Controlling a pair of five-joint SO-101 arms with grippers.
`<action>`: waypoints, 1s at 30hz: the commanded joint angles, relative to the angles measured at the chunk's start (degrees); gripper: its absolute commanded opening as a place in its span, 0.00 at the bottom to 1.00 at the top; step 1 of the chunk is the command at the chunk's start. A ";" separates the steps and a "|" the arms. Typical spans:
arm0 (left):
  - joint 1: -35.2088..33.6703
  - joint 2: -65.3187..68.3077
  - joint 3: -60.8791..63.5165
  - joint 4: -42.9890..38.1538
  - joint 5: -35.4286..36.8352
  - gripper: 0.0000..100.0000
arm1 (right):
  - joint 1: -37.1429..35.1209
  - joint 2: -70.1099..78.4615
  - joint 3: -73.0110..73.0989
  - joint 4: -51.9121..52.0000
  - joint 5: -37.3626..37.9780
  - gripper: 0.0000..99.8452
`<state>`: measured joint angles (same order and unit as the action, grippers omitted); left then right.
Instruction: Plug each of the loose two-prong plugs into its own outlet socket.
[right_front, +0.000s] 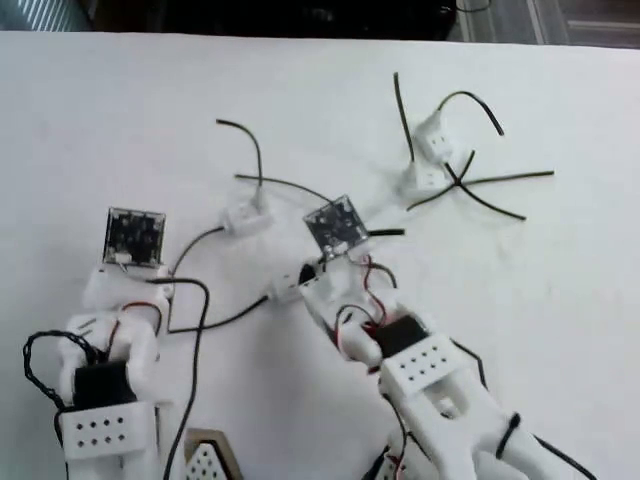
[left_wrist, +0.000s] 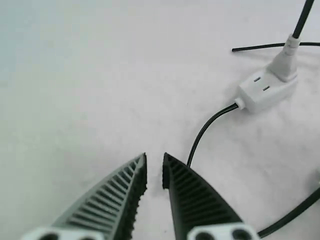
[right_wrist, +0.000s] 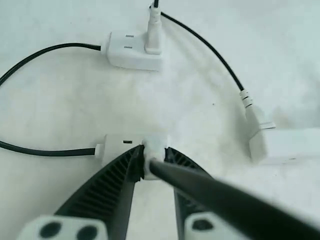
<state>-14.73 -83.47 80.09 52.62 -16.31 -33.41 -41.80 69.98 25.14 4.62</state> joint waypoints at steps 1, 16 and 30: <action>-0.48 -4.00 0.79 -1.14 0.35 0.08 | -0.66 4.35 -5.01 -1.63 -0.62 0.02; -0.48 -7.08 1.93 -0.88 0.18 0.08 | 2.77 12.88 -12.57 4.09 -0.62 0.02; -0.48 -7.08 1.93 -0.97 0.09 0.08 | 0.84 20.09 -12.84 4.09 -0.62 0.02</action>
<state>-14.73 -89.89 82.37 52.62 -16.31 -32.00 -22.73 59.69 28.92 4.26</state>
